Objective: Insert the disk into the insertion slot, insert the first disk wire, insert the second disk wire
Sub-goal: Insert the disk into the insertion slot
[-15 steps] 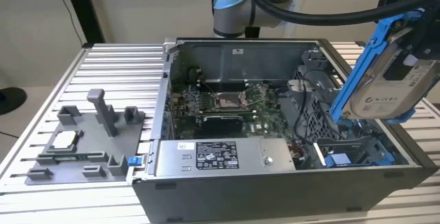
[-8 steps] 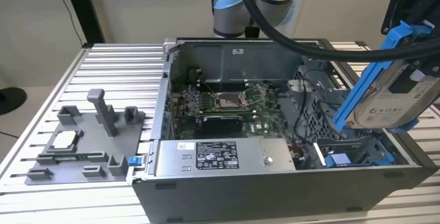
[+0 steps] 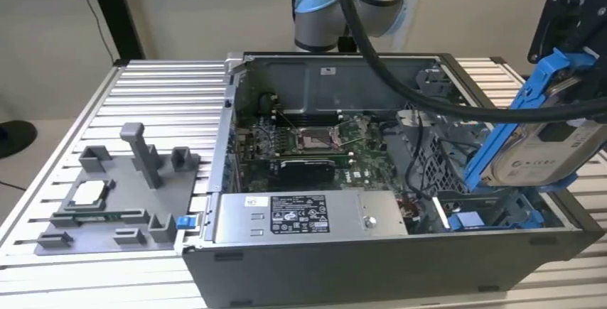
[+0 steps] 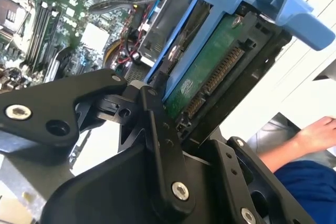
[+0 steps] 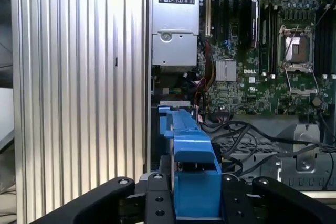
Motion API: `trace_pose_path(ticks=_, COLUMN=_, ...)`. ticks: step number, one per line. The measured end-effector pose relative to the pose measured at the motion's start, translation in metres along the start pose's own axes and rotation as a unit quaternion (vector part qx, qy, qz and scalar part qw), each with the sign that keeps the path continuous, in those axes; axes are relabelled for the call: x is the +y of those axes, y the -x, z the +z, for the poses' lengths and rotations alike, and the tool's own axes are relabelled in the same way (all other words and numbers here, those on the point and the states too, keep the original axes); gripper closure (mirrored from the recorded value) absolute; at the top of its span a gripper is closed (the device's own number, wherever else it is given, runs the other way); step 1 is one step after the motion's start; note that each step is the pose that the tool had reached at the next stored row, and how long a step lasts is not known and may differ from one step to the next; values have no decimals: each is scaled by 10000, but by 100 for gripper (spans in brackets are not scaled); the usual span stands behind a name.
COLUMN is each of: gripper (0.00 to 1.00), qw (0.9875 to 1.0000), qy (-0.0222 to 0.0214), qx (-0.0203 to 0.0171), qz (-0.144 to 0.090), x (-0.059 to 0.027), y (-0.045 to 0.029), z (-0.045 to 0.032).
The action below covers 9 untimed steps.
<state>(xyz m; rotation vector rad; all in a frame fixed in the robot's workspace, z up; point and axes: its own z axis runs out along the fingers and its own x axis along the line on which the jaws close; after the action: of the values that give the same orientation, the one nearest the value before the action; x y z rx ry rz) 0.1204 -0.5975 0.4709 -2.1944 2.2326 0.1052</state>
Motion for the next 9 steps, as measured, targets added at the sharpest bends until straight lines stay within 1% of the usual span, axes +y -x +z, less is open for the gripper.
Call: trace_pose_path(ticks=9, gripper=100, qw=10000, qy=0, qx=-2, qz=10, x=-8, y=-9, z=166)
